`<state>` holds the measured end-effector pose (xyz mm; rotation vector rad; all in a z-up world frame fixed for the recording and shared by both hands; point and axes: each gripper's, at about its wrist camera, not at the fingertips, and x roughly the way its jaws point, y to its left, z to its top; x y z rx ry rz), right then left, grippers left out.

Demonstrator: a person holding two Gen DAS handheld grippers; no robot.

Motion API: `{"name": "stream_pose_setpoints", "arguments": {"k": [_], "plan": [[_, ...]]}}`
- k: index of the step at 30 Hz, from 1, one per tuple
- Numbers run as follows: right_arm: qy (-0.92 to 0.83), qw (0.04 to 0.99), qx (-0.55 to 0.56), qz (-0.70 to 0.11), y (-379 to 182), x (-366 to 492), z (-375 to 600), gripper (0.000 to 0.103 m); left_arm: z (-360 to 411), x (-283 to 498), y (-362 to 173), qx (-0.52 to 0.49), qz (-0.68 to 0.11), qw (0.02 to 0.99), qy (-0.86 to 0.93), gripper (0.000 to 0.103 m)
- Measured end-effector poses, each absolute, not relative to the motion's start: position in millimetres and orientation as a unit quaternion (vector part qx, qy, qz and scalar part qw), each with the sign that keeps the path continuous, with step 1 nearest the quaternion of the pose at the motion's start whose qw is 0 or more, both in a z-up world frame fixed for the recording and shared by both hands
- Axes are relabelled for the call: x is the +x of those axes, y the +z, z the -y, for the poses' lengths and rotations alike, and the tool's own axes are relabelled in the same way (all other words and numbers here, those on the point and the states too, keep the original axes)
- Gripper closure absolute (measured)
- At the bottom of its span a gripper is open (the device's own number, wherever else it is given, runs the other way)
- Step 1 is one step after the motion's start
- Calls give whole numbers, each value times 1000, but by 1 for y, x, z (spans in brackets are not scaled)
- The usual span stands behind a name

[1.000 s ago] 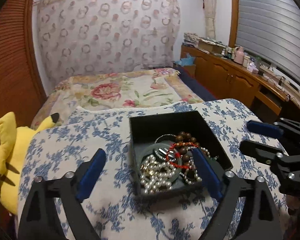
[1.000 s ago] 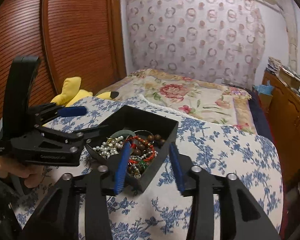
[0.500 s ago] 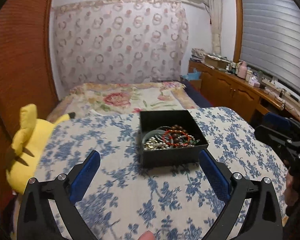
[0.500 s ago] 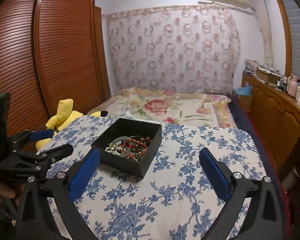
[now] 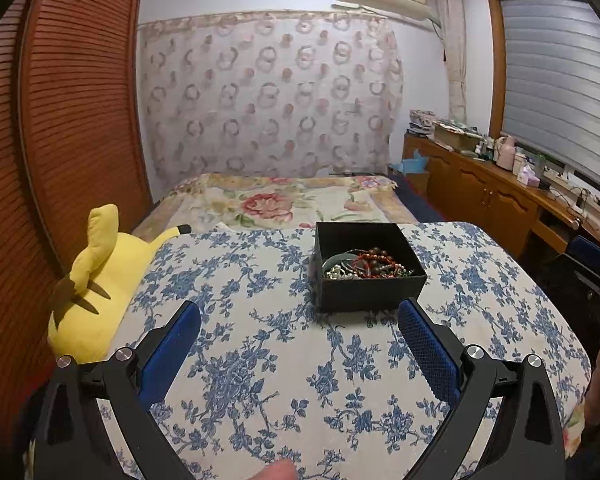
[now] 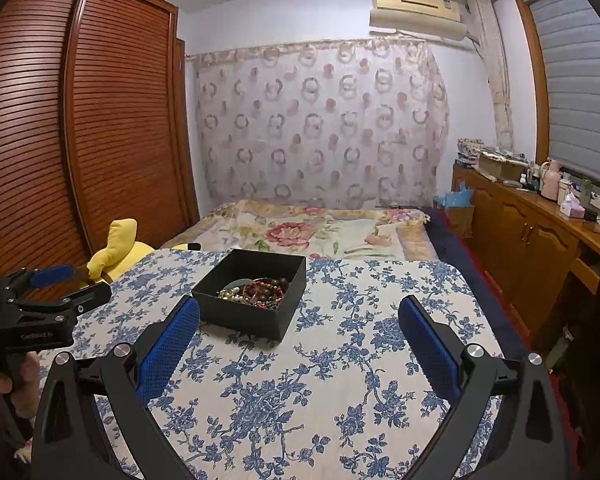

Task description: Organize jewelry

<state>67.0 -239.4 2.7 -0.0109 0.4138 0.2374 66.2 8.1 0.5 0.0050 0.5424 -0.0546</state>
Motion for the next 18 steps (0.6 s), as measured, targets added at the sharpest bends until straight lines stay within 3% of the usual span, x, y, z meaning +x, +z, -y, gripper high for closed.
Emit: {"name": "stream_pose_setpoints", "arguments": {"k": [18], "plan": [[112,970,0,-216,-8,70,234,3,-8,59,1,6,-257,966,-27,8]]}}
